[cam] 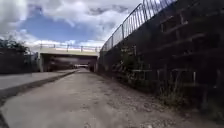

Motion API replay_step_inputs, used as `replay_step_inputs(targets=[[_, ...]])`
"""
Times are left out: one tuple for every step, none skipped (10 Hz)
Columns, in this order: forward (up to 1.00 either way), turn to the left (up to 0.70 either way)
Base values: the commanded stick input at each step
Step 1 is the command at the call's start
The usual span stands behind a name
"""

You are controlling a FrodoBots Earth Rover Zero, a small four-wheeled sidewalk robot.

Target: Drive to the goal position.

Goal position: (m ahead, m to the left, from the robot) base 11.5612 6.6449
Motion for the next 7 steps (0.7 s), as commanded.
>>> replay_step_inputs(targets=[[1.00, 0.27], [1.00, 0.27], [1.00, 0.27], [1.00, 0.27], [1.00, 0.27], [1.00, 0.27], [1.00, 0.00]])
